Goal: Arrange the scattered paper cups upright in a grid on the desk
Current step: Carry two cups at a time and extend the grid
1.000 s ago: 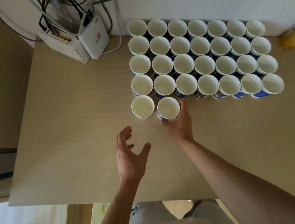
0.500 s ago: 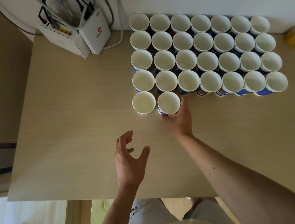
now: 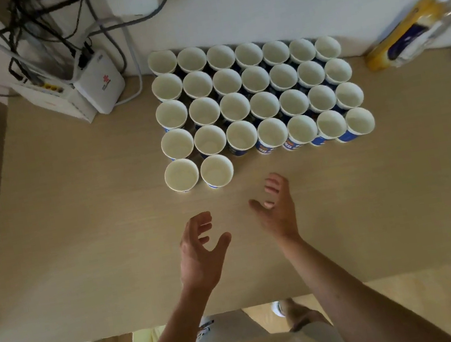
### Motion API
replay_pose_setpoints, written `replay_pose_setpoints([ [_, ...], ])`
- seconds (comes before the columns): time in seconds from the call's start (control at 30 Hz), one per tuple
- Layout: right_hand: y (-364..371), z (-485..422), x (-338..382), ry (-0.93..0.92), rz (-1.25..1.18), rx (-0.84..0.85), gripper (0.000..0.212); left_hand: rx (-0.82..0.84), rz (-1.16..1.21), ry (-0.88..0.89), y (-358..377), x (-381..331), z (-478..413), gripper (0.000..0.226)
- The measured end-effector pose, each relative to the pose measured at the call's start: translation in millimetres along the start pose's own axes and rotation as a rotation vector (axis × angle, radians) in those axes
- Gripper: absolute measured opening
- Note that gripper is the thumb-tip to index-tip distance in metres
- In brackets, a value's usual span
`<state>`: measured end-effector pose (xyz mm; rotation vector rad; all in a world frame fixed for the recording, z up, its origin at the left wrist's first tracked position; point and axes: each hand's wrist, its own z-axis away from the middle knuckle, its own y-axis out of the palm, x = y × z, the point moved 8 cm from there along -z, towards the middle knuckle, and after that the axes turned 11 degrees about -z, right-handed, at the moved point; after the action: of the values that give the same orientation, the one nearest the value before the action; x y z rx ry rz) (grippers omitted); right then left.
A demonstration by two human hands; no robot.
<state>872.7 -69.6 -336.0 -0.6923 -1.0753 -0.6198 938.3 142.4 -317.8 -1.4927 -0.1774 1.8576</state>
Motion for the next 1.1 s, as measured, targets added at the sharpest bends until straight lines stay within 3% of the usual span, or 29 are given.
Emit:
replay_pose_setpoints([
  [0.37, -192, 24, 30, -0.042, -0.319, -0.321, 0.063, 0.148, -0.027, 0.249, 101, -146, 19, 0.040],
  [0.6, -333, 34, 47, -0.111, -0.528, -0.354, 0.055, 0.167, -0.012, 0.414, 204, -253, 102, 0.041],
  [0.83, -467, 50, 36, -0.162, -0.660, -0.393, 0.045, 0.221, 0.085, 0.440, 294, -312, 178, 0.038],
  [1.1, -557, 64, -2, -0.090, -0.669, -0.464, 0.042, 0.306, 0.063, 0.475, 375, -356, 216, 0.036],
])
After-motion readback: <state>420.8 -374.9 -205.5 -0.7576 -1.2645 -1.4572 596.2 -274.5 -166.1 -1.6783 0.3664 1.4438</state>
